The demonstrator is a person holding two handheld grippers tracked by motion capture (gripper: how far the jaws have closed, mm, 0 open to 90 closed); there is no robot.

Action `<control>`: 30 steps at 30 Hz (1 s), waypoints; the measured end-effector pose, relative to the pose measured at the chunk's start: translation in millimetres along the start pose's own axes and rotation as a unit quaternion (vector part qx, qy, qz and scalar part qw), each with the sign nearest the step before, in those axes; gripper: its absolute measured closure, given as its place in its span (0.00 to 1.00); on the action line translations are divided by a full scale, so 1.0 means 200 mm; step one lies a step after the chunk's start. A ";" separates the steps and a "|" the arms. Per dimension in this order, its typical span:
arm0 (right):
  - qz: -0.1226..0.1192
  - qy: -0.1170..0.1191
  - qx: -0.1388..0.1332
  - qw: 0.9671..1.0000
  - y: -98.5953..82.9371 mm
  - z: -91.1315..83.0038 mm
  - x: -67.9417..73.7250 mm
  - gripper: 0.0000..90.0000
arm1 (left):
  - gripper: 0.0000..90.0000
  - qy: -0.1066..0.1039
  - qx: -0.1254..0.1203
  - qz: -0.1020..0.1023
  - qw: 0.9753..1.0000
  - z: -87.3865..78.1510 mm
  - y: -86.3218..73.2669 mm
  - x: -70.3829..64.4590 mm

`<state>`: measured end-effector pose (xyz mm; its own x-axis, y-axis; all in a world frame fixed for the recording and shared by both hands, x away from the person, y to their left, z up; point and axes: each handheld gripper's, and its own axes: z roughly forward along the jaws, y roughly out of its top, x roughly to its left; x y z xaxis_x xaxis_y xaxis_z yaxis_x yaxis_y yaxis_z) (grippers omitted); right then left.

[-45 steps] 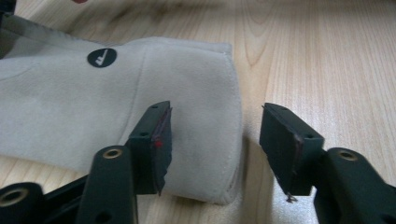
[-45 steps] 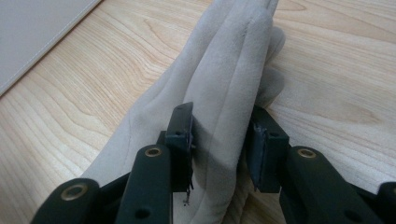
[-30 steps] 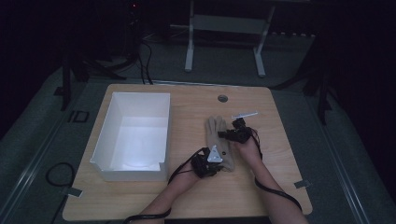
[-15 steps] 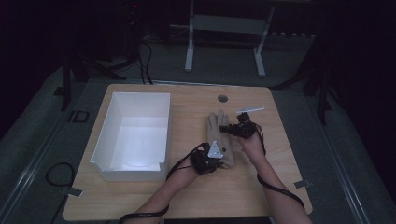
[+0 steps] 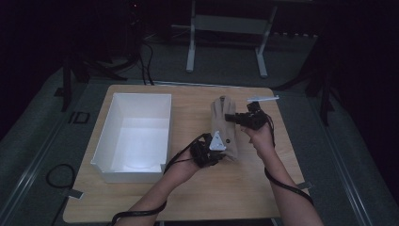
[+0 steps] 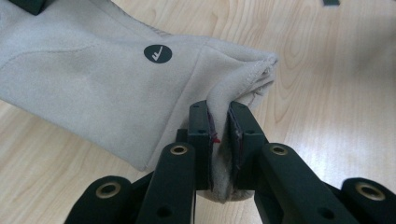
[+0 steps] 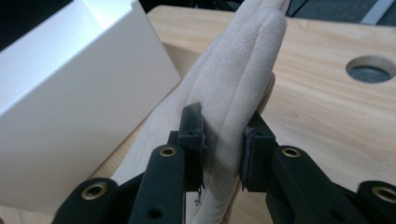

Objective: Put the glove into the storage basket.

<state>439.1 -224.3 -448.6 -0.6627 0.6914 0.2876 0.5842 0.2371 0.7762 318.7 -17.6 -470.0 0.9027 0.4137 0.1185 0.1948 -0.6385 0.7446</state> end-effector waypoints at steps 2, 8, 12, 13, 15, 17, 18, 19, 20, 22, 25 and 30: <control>-0.002 -0.001 -0.002 1.000 0.01 -0.01 0.01 0.82 | 0.91 0.000 0.001 0.001 1.000 -0.01 0.01 0.00; -0.012 0.001 -0.011 1.000 0.10 -0.05 0.06 0.82 | 0.91 0.010 -0.003 0.002 1.000 -0.10 0.04 0.03; -0.023 0.004 -0.017 1.000 0.15 -0.06 0.11 0.82 | 0.91 0.013 -0.007 -0.003 1.000 -0.15 0.06 0.04; -0.023 0.004 -0.017 1.000 0.17 -0.07 0.12 0.82 | 0.91 0.015 -0.006 0.000 1.000 -0.16 0.06 0.04; -0.030 0.004 -0.020 0.999 0.19 -0.07 0.15 0.82 | 0.91 0.018 -0.010 -0.001 1.000 -0.19 0.07 0.05; -0.034 0.005 -0.024 0.999 0.22 -0.08 0.17 0.82 | 0.91 0.020 -0.014 -0.004 1.000 -0.22 0.08 0.06; -0.035 0.004 -0.025 0.999 0.24 -0.09 0.18 0.82 | 0.91 0.021 -0.016 -0.006 1.000 -0.24 0.08 0.07; -0.035 0.004 -0.025 0.999 0.24 -0.09 0.18 0.82 | 0.91 0.021 -0.016 -0.006 1.000 -0.24 0.08 0.07; -0.038 0.004 -0.030 0.999 0.27 -0.10 0.20 0.82 | 0.91 0.026 -0.018 -0.005 0.999 -0.27 0.10 0.08; -0.038 0.007 -0.032 0.999 0.30 -0.10 0.21 0.82 | 0.91 0.031 -0.020 -0.004 0.999 -0.30 0.11 0.08; -0.041 0.008 -0.037 0.998 0.34 -0.11 0.24 0.82 | 0.91 0.036 -0.021 -0.003 0.999 -0.34 0.11 0.10; -0.045 0.014 -0.042 0.998 0.39 -0.09 0.29 0.82 | 0.91 0.045 -0.017 -0.002 0.999 -0.39 0.11 0.12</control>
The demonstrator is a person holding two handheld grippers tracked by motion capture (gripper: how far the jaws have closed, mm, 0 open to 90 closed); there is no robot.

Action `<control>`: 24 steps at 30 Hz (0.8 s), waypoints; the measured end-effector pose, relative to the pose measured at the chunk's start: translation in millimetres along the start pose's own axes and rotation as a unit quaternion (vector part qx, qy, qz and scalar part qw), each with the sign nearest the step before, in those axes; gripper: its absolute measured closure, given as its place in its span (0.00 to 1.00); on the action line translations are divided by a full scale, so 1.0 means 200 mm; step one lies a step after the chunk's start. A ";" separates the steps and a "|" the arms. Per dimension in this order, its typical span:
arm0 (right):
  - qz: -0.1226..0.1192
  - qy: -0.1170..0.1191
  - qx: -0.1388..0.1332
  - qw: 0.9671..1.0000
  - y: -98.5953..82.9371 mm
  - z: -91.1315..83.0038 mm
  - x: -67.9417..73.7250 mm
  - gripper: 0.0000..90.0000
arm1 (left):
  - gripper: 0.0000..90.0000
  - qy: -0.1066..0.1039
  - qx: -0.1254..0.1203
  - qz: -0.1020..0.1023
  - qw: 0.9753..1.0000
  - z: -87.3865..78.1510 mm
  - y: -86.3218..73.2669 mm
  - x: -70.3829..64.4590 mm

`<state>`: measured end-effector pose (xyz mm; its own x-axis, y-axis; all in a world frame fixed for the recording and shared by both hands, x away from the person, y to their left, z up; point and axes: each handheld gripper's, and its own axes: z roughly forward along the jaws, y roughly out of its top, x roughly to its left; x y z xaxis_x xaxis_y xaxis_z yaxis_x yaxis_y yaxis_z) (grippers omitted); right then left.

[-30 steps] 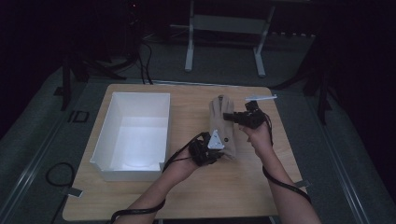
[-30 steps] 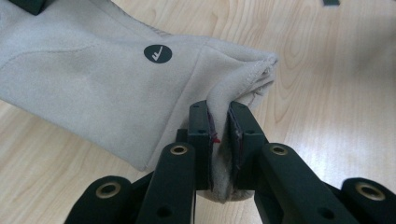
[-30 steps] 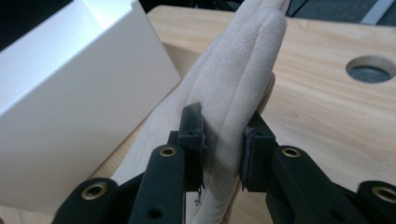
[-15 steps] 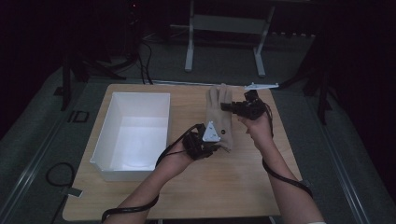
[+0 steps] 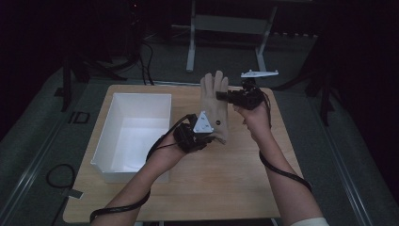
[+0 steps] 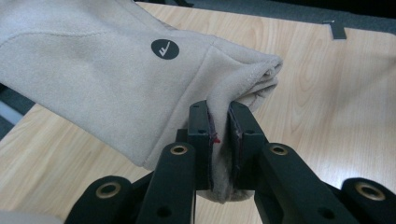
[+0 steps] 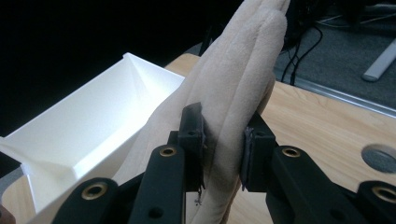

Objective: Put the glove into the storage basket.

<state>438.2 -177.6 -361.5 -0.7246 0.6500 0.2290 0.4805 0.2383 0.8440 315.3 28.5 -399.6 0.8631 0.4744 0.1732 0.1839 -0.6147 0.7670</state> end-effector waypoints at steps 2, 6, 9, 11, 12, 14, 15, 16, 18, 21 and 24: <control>-0.002 0.003 -0.001 1.000 0.02 0.02 0.02 0.82 | 0.91 0.006 -0.002 -0.004 1.000 -0.04 -0.01 0.02; -0.004 0.007 -0.002 1.000 0.06 0.05 0.05 0.82 | 0.91 0.011 -0.006 -0.007 1.000 -0.08 -0.02 0.04; -0.008 0.009 0.000 1.000 0.08 0.07 0.07 0.82 | 0.91 0.014 -0.006 -0.008 1.000 -0.10 -0.03 0.05; -0.012 0.010 0.001 1.000 0.09 0.09 0.09 0.82 | 0.91 0.018 -0.006 -0.012 1.000 -0.13 -0.05 0.06; -0.014 0.011 0.001 1.000 0.10 0.09 0.10 0.82 | 0.91 0.021 -0.006 -0.012 1.000 -0.14 -0.05 0.07; -0.017 0.014 0.000 1.000 0.12 0.11 0.12 0.82 | 0.91 0.024 -0.007 -0.014 1.000 -0.17 -0.07 0.08; -0.020 0.015 0.000 1.000 0.13 0.12 0.14 0.82 | 0.91 0.024 -0.007 -0.014 1.000 -0.17 -0.07 0.08; -0.021 0.018 0.000 1.000 0.13 0.13 0.15 0.82 | 0.91 0.028 -0.006 -0.016 0.999 -0.19 -0.08 0.08; -0.022 0.021 0.000 1.000 0.15 0.15 0.17 0.82 | 0.91 0.032 -0.005 -0.019 0.999 -0.22 -0.10 0.09; -0.022 0.024 0.001 0.999 0.16 0.16 0.18 0.82 | 0.91 0.035 -0.003 -0.022 0.999 -0.25 -0.12 0.10; -0.026 0.031 0.002 0.999 0.18 0.21 0.24 0.82 | 0.91 0.040 0.000 -0.024 0.999 -0.28 -0.15 0.12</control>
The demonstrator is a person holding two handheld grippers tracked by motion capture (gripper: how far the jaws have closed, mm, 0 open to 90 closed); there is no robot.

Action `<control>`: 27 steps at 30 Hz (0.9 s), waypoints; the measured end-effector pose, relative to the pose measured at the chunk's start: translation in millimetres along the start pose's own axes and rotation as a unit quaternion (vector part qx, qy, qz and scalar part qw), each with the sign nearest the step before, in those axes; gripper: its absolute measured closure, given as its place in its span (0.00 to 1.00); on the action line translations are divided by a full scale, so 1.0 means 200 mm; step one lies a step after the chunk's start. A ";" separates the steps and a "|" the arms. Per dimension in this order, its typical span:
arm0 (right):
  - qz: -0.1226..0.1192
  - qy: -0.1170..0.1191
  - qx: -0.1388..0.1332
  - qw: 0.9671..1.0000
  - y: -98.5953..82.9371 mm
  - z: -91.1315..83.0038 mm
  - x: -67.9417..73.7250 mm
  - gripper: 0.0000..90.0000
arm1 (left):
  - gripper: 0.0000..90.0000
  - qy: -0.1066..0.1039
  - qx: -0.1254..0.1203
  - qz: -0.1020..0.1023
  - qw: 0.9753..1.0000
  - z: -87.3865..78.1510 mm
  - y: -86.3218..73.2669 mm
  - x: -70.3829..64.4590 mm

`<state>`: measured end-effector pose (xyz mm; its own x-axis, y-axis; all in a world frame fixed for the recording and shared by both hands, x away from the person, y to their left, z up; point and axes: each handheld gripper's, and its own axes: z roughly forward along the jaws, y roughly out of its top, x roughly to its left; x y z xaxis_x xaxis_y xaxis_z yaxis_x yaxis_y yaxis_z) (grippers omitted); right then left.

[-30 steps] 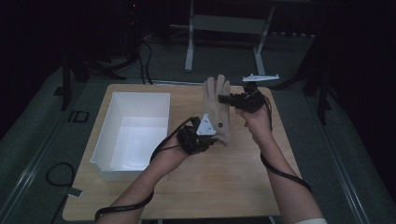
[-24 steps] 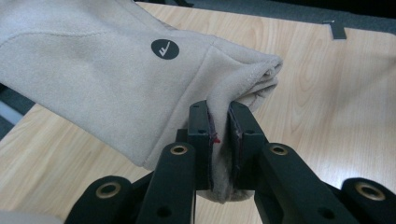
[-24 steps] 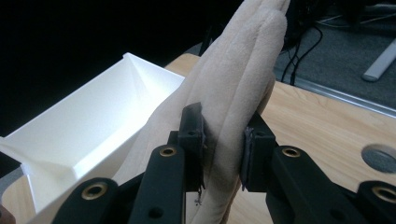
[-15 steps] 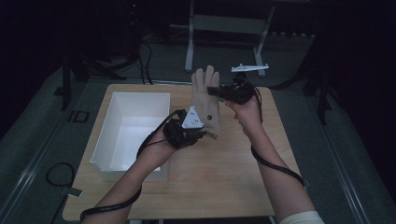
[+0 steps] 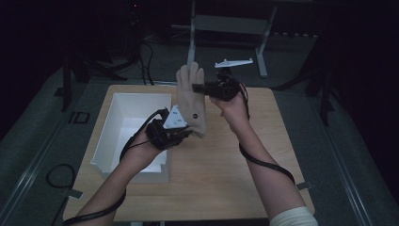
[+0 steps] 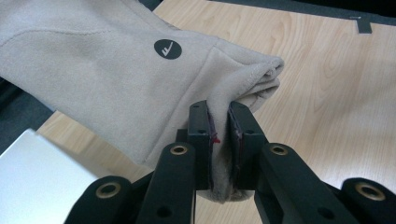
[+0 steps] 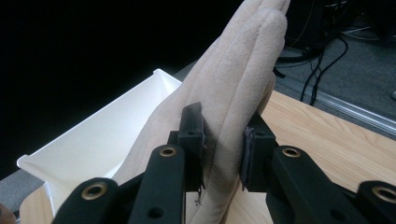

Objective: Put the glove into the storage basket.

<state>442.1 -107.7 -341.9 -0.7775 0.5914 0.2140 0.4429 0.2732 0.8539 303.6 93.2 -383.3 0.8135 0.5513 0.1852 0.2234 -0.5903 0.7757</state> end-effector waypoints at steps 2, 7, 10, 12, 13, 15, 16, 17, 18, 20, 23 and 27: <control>0.002 0.005 0.001 1.000 0.01 0.02 0.02 0.82 | 0.91 0.003 0.000 -0.002 1.000 -0.02 -0.02 0.01; -0.002 0.012 0.002 1.000 0.03 0.08 0.06 0.82 | 0.91 0.014 0.001 -0.007 1.000 -0.07 -0.06 0.03; -0.007 0.016 0.005 1.000 0.04 0.12 0.09 0.82 | 0.91 0.019 0.004 -0.010 1.000 -0.10 -0.10 0.04; -0.011 0.016 0.007 1.000 0.05 0.15 0.12 0.82 | 0.91 0.021 0.006 -0.014 1.000 -0.12 -0.12 0.05; -0.012 0.019 0.008 1.000 0.05 0.16 0.13 0.82 | 0.91 0.023 0.007 -0.016 1.000 -0.12 -0.13 0.05; -0.015 0.022 0.011 1.000 0.06 0.19 0.15 0.82 | 0.91 0.026 0.010 -0.018 0.999 -0.14 -0.16 0.06; -0.015 0.024 0.011 1.000 0.06 0.20 0.16 0.82 | 0.91 0.027 0.010 -0.021 0.999 -0.15 -0.17 0.07; -0.016 0.025 0.012 0.999 0.06 0.21 0.17 0.82 | 0.91 0.028 0.010 -0.025 0.999 -0.16 -0.19 0.07; -0.018 0.028 0.013 0.999 0.06 0.23 0.18 0.82 | 0.91 0.031 0.012 -0.026 0.999 -0.16 -0.20 0.08; -0.020 0.030 0.016 0.999 0.06 0.25 0.19 0.82 | 0.91 0.032 0.014 -0.032 0.999 -0.18 -0.23 0.09; -0.020 0.035 0.020 0.999 0.06 0.30 0.21 0.82 | 0.91 0.035 0.015 -0.040 0.998 -0.20 -0.28 0.11; -0.019 0.041 0.026 0.999 0.05 0.35 0.24 0.82 | 0.91 0.042 0.019 -0.050 0.998 -0.22 -0.34 0.12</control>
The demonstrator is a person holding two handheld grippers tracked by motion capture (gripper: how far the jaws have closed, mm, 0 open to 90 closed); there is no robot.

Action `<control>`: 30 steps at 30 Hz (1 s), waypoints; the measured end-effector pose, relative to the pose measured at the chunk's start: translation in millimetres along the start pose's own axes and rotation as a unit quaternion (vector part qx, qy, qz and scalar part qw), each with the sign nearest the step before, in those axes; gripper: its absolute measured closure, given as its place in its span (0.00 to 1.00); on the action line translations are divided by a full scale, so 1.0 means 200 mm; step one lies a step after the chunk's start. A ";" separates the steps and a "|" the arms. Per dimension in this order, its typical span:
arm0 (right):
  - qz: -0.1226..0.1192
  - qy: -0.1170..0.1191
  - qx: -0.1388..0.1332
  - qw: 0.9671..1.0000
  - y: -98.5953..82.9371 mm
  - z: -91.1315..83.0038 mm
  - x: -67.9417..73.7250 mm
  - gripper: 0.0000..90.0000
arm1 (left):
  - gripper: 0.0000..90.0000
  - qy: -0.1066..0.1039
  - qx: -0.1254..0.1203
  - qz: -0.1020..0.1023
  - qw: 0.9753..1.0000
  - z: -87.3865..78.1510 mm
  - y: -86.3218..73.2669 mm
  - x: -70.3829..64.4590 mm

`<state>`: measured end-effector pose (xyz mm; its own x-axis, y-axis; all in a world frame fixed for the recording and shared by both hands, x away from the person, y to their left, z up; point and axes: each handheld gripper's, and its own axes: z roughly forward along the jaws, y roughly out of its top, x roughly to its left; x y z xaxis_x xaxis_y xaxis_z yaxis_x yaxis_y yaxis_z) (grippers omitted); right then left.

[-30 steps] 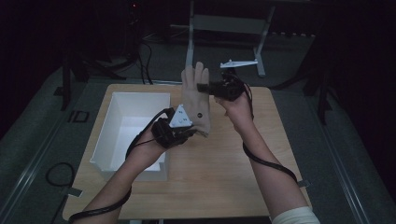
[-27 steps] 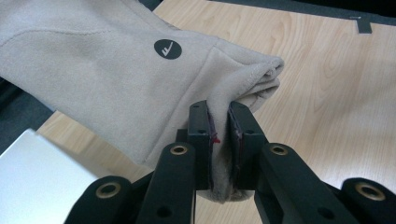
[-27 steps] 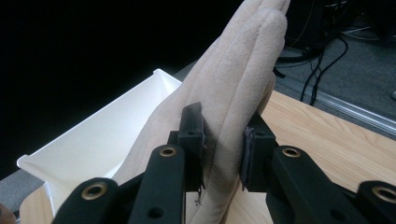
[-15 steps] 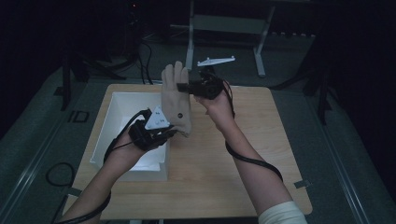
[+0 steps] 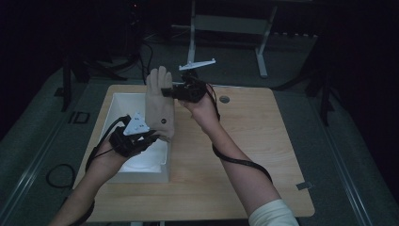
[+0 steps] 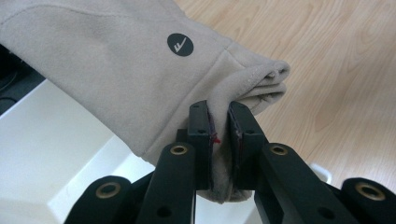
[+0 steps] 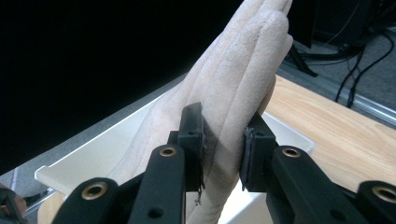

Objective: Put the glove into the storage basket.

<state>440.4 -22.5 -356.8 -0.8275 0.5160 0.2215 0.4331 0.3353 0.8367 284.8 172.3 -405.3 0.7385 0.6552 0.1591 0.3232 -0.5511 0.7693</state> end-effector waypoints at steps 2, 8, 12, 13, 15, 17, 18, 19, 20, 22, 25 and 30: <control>-0.001 0.004 0.002 1.000 0.00 0.03 0.02 0.82 | 0.91 0.004 0.003 -0.004 1.000 -0.01 -0.03 0.01; -0.007 0.012 0.011 1.000 0.00 0.12 0.06 0.82 | 0.91 0.011 0.002 -0.026 1.000 -0.04 -0.12 0.04; -0.008 0.015 0.022 1.000 -0.02 0.19 0.08 0.82 | 0.91 0.015 0.009 -0.032 0.999 -0.03 -0.16 0.04; -0.008 0.015 0.022 1.000 -0.02 0.19 0.08 0.82 | 0.91 0.015 0.012 -0.035 0.999 -0.02 -0.17 0.04; -0.008 0.015 0.029 0.999 -0.03 0.22 0.08 0.82 | 0.91 0.016 0.019 -0.038 0.999 0.00 -0.20 0.05; -0.006 0.015 0.035 0.999 -0.05 0.26 0.08 0.82 | 0.91 0.017 0.029 -0.049 0.998 0.02 -0.23 0.05; -0.006 0.013 0.043 0.999 -0.08 0.29 0.08 0.82 | 0.91 0.019 0.037 -0.055 0.998 0.04 -0.26 0.05; -0.006 0.013 0.043 0.999 -0.08 0.29 0.08 0.82 | 0.91 0.019 0.037 -0.055 0.998 0.04 -0.26 0.05; -0.004 0.012 0.052 0.999 -0.10 0.32 0.07 0.82 | 0.91 0.018 0.042 -0.062 0.997 0.06 -0.28 0.05; -0.005 0.010 0.062 0.998 -0.12 0.36 0.07 0.82 | 0.91 0.016 0.046 -0.064 0.997 0.07 -0.30 0.05; -0.005 0.008 0.072 0.997 -0.15 0.39 0.06 0.82 | 0.91 0.013 0.052 -0.070 0.996 0.10 -0.33 0.04; -0.009 0.005 0.100 0.995 -0.20 0.47 0.05 0.82 | 0.91 0.004 0.057 -0.084 0.995 0.16 -0.41 0.02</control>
<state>448.3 43.4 -434.8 -0.8388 0.5007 0.2139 0.4800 0.4946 0.7246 280.0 203.6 -486.2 0.6631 0.7475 0.0393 0.5073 -0.4874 0.7107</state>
